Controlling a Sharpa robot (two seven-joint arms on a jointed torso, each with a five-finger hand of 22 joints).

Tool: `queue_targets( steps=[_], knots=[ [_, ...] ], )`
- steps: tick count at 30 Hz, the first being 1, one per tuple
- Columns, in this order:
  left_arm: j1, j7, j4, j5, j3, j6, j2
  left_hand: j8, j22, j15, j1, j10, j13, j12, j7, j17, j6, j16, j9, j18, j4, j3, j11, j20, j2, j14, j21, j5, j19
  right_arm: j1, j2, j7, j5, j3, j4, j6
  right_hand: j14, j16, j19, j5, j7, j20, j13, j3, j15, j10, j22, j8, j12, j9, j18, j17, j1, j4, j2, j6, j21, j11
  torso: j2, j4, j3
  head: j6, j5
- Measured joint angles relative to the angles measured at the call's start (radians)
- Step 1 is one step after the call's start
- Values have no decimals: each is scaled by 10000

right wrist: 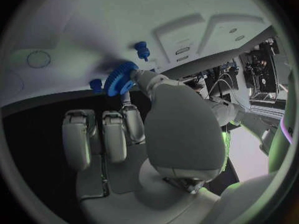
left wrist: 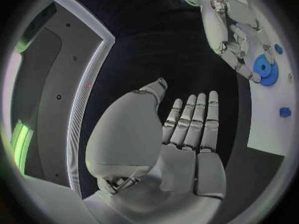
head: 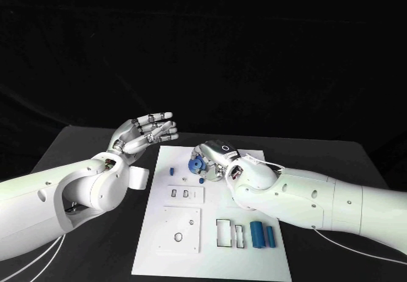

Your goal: Assemble the parts on the task board

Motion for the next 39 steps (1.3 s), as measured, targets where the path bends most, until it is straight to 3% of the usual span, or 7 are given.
queue_targets(
  steps=[10,26,32,35,39],
  knots=[
    [0,0,1,0,1,0,-1,0,1,0,0,0,0,0,0,0,0,0,0,0,0,0,0,0,0,0,0,0,0,-29,19,-3,-100,-10,-70,-242,0,0,0,-12,-120,0,-1,51,1,0,-1,0,0,0,2,-1,-62,-53,17,51,-1,0,-4,-12,7,11,7],
    [0,-6,3,0,1,0,-8,0,2,0,0,0,1,0,0,0,0,0,0,0,0,-1,0,-1,0,0,0,0,-1,-54,17,-151,-214,-25,-135,-766,0,0,0,23,-138,1,-2,212,1,-3,-3,0,-16,0,4,-1,-71,-218,27,31,38,3,-3,-16,9,3,12],
    [0,-8,5,0,-1,0,-15,0,2,0,0,0,0,0,0,0,0,1,0,0,0,-1,0,-1,0,0,0,0,-1,-49,19,-167,-217,-19,-180,-776,0,0,0,23,34,1,-1,306,1,-132,-3,101,-174,2,6,-2,-330,-312,-40,-181,38,131,-3,-17,9,-12,4],
    [0,-9,5,0,-1,0,-15,0,2,0,0,-1,1,0,0,0,0,0,0,0,0,-1,0,-1,0,0,0,0,-1,-46,28,-175,-215,-18,-208,-732,-2,0,38,24,104,39,6,379,111,-224,-3,-28,-267,531,5,-2,-500,-385,-51,-424,38,223,-3,-22,9,-12,3],
    [0,-12,6,0,-1,1,-16,-41,-14,0,0,0,0,0,0,0,0,1,0,0,0,-1,0,-1,0,0,0,0,-1,-34,32,-175,-196,-8,-220,-620,-2,0,15,25,135,61,6,380,111,-236,-4,-130,-272,543,6,-2,-615,-386,15,-456,-2,234,-4,-22,11,-12,-4]
  ],
)
